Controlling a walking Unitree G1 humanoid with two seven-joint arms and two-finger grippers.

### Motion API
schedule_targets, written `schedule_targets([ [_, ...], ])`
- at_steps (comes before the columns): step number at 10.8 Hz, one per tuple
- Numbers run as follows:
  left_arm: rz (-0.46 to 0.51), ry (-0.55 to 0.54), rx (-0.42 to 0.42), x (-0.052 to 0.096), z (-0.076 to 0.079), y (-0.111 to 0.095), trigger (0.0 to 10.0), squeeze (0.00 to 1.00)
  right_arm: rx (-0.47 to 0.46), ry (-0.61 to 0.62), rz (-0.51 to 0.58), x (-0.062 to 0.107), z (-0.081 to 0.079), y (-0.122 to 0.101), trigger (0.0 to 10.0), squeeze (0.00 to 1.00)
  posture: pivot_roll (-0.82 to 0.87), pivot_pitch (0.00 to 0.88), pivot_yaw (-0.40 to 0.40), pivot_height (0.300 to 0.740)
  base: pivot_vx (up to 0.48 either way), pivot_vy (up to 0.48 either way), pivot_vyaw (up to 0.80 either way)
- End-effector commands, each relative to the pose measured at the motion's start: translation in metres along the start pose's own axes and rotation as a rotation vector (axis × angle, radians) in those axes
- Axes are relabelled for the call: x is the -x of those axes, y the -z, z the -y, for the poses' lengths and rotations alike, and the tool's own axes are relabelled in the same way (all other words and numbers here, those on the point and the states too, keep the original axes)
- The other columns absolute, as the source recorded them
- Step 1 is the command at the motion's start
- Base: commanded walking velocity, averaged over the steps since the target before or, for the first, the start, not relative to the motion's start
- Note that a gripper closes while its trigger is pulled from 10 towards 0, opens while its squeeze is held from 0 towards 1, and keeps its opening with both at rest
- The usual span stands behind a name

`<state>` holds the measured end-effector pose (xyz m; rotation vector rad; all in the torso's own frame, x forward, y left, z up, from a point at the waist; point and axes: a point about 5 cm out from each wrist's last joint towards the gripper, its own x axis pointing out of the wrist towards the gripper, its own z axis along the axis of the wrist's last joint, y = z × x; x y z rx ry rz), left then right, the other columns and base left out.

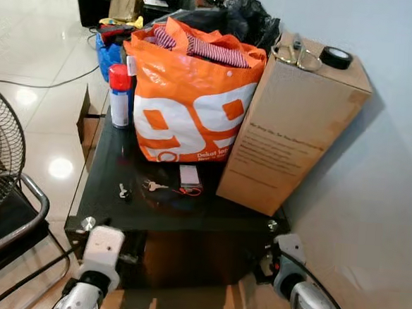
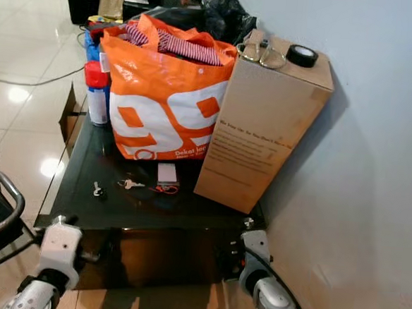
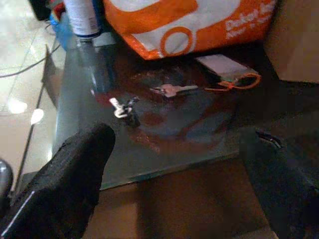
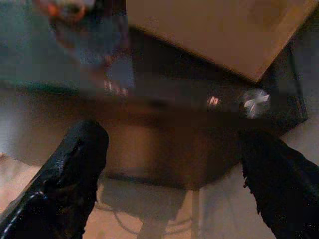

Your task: Hang keys on a hook

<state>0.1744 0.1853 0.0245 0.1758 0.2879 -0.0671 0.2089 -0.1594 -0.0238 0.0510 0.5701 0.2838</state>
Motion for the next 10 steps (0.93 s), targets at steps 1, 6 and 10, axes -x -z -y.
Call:
schedule_targets([
  [1,0.029,-0.02,0.021,-0.003,0.0,-0.008,10.0,0.0,-0.002,0.014,0.036,0.001,0.008,-0.012,10.0,0.0,0.08,0.0,-0.163,0.74,0.33,0.0,0.0],
  [6,0.072,-0.044,0.028,-0.009,-0.003,-0.024,10.0,0.0,-0.016,0.005,0.073,0.001,0.007,-0.024,10.0,0.0,0.07,0.0,-0.152,0.74,0.401,0.0,0.0],
  [10,0.054,0.011,-0.017,-0.008,0.007,-0.022,10.0,0.0,0.049,-0.033,-0.038,0.01,0.014,-0.008,10.0,0.0,0.06,0.0,-0.137,0.74,0.071,0.0,0.0],
])
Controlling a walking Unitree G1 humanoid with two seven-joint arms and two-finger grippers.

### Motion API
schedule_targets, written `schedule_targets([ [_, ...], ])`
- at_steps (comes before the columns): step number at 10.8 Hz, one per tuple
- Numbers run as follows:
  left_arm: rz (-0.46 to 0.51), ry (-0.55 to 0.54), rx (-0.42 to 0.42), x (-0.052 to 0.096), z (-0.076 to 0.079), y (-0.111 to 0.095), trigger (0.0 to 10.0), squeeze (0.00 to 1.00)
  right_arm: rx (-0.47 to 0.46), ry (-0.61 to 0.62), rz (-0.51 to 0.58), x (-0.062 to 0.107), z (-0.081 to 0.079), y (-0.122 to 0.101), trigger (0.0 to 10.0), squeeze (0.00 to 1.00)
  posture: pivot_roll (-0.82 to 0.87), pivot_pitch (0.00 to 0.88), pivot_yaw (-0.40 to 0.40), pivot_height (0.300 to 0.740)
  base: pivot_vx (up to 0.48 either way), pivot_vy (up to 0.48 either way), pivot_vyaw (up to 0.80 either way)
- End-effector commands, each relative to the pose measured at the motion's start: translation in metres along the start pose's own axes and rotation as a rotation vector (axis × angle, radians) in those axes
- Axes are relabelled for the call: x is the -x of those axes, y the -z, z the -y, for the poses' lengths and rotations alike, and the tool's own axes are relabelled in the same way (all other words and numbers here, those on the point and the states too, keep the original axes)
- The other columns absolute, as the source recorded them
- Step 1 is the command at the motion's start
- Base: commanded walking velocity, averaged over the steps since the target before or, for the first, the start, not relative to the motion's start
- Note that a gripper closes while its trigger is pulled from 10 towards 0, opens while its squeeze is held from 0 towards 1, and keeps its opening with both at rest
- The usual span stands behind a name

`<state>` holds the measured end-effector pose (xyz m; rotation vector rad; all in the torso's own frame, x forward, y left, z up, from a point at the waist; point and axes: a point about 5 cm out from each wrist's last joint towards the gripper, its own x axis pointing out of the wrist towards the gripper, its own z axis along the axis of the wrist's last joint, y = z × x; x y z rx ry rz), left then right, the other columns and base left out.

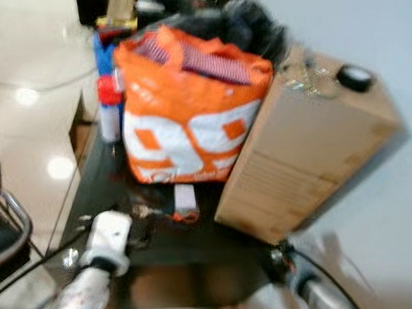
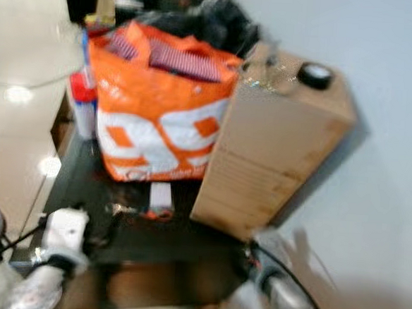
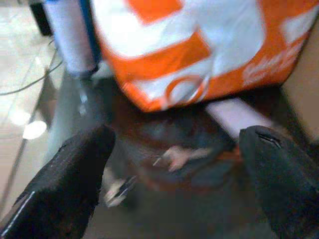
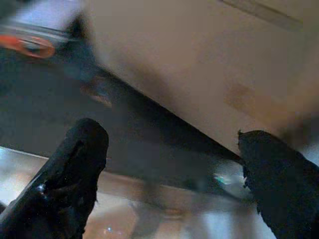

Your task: Hang keys on a hook

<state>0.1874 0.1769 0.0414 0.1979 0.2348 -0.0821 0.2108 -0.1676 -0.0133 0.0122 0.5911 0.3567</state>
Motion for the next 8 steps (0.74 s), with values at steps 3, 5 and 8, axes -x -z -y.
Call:
schedule_targets([
  [3,0.001,0.016,-0.021,0.001,0.001,-0.002,10.0,0.0,-0.001,-0.007,-0.037,0.004,0.004,0.005,10.0,0.0,0.08,0.0,-0.109,0.74,0.0,0.0,0.0],
  [5,0.007,0.018,-0.04,0.002,-0.006,-0.004,10.0,0.0,-0.03,-0.004,-0.027,0.001,-0.003,0.007,10.0,0.0,0.1,0.0,-0.067,0.74,0.0,0.0,0.0],
  [8,0.027,-0.006,-0.062,0.006,-0.022,-0.011,10.0,0.0,-0.035,-0.053,-0.008,-0.003,-0.022,0.009,10.0,0.0,0.12,0.0,-0.003,0.74,0.0,0.0,0.0],
])
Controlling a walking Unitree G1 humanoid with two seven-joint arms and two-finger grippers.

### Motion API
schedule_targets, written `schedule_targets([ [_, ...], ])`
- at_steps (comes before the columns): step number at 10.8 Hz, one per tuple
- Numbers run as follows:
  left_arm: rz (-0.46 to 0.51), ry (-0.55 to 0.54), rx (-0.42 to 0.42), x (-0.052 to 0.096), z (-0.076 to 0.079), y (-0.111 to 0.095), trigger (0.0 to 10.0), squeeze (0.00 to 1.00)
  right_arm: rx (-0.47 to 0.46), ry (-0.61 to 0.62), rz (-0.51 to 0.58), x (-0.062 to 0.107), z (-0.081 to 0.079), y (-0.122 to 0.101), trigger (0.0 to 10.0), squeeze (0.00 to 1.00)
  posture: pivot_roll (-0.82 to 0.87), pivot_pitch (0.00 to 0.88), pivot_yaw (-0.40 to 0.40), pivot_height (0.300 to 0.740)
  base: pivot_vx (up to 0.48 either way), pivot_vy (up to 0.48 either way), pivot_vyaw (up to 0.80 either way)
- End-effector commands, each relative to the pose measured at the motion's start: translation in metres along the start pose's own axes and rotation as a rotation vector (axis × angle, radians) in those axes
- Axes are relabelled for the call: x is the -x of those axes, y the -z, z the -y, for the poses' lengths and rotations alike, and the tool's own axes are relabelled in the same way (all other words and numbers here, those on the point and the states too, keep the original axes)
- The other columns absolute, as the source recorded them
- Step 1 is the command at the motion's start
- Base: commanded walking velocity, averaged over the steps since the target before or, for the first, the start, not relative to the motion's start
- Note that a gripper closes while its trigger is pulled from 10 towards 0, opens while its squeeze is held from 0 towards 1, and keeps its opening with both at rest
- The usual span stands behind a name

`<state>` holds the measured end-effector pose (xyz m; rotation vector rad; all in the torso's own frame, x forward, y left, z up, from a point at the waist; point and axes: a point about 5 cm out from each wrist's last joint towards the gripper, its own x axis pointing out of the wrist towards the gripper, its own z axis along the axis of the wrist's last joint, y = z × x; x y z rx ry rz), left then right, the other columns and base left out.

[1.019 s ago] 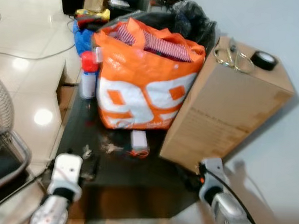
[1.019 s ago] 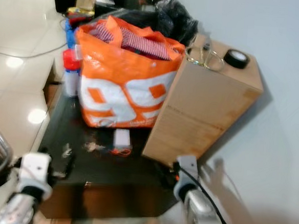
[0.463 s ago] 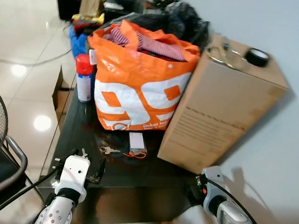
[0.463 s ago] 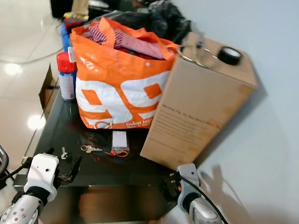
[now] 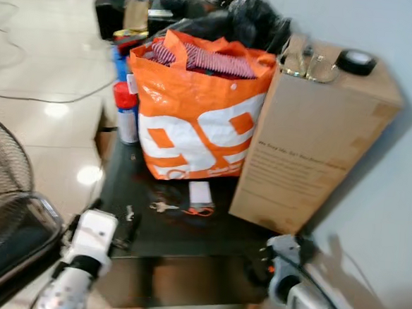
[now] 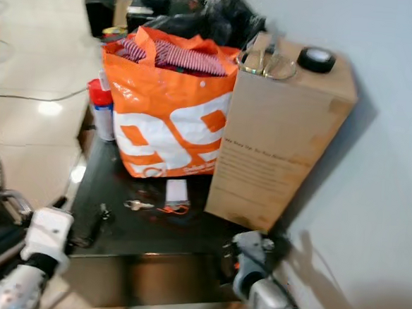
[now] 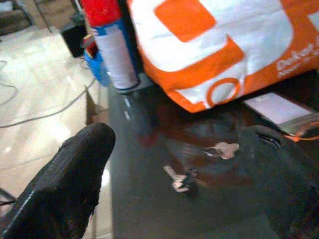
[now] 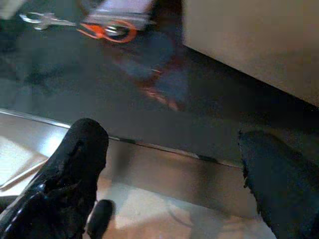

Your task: Hang keys on a hook

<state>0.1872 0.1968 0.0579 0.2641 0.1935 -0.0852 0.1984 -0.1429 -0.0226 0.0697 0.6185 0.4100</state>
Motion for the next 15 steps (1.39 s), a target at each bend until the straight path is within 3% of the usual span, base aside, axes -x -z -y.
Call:
schedule_targets([
  [1,-0.012,-0.004,0.008,0.002,-0.003,0.0,10.0,0.0,0.018,-0.02,0.024,0.002,-0.001,-0.003,10.0,0.0,0.12,0.0,0.003,0.74,0.0,0.0,0.63],
  [6,0.008,-0.001,0.039,0.001,0.002,-0.003,10.0,0.0,0.033,-0.125,0.027,0.013,-0.001,-0.006,10.0,0.0,0.11,0.0,-0.011,0.74,0.0,0.0,0.8],
  [10,0.061,-0.024,0.055,-0.005,-0.002,-0.012,10.0,0.0,0.016,-0.2,0.143,0.026,-0.004,-0.033,10.0,0.0,0.09,0.0,-0.041,0.74,0.0,0.0,0.6],
  [12,0.075,-0.033,0.071,-0.003,-0.001,-0.015,10.0,0.0,0.012,-0.184,0.15,0.028,-0.004,-0.033,10.0,0.0,0.09,0.0,-0.067,0.74,0.317,0.0,0.0],
  [15,0.077,-0.036,0.072,0.0,0.001,-0.015,10.0,0.0,0.021,-0.157,0.146,0.027,-0.001,-0.036,10.0,0.0,0.1,0.0,-0.078,0.74,0.354,0.0,0.69],
])
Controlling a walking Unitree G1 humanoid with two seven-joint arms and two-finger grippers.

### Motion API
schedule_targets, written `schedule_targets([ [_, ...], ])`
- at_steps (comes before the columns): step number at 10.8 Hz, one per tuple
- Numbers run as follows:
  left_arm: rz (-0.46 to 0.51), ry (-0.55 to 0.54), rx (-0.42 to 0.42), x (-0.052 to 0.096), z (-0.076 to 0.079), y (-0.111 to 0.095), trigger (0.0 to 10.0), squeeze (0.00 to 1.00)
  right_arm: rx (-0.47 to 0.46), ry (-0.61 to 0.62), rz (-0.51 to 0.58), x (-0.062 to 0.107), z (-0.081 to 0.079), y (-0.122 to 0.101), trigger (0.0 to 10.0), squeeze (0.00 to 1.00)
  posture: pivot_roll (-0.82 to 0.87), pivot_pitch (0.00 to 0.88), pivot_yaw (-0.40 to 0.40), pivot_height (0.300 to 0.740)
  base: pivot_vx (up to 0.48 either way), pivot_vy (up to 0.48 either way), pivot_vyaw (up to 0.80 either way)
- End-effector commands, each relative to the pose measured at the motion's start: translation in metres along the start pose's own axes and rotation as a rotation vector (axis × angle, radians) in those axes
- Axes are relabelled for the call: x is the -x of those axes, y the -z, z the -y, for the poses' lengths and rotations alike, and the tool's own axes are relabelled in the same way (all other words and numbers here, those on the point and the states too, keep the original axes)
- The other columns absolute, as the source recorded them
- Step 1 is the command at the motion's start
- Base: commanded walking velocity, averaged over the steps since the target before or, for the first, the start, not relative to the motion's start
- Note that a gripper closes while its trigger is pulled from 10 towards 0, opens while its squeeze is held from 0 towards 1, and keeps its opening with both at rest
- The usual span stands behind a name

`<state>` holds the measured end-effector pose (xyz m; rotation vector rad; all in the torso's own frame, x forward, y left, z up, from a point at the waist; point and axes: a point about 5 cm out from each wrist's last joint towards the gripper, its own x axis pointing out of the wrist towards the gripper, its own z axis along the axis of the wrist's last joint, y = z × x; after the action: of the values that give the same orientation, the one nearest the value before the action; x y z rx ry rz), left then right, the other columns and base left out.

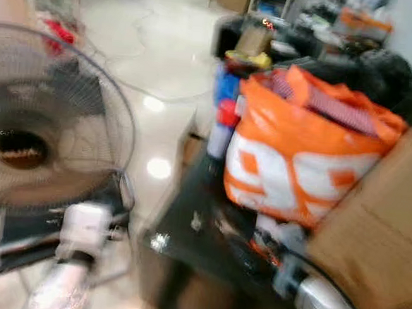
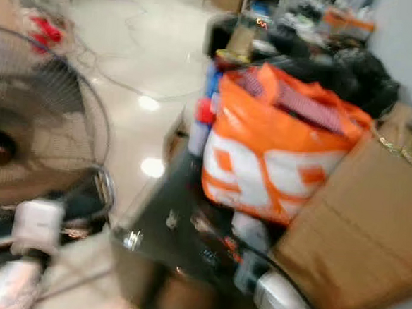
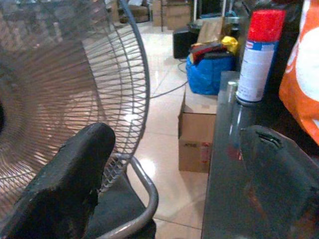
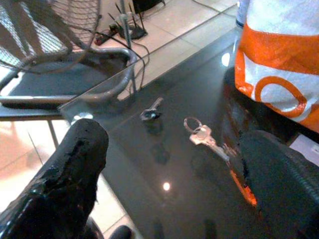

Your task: Hang keys on a hook

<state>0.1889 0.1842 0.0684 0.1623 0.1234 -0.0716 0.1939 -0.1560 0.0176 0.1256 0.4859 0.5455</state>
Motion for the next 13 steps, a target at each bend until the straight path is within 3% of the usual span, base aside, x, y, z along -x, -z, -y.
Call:
schedule_targets([
  [1,0.005,-0.019,-0.032,0.0,-0.008,-0.003,10.0,0.0,0.012,0.003,0.021,-0.005,-0.001,-0.008,10.0,0.0,0.1,0.0,-0.078,0.74,0.352,0.0,0.0],
  [7,0.007,0.022,-0.105,-0.005,-0.001,-0.002,10.0,0.0,0.065,0.064,-0.003,-0.001,0.009,-0.013,10.0,0.0,0.06,0.0,-0.091,0.74,0.042,0.0,0.0],
  [11,0.016,-0.003,-0.104,-0.003,-0.005,-0.005,10.0,0.0,0.08,0.088,0.012,0.0,0.006,-0.017,10.0,0.0,0.06,0.0,-0.089,0.74,0.0,0.0,0.0],
  [13,0.007,-0.021,-0.111,0.001,-0.008,-0.004,10.0,0.0,0.119,0.087,0.021,-0.009,0.002,-0.03,10.0,0.0,0.07,0.0,-0.101,0.74,0.0,0.0,0.0],
])
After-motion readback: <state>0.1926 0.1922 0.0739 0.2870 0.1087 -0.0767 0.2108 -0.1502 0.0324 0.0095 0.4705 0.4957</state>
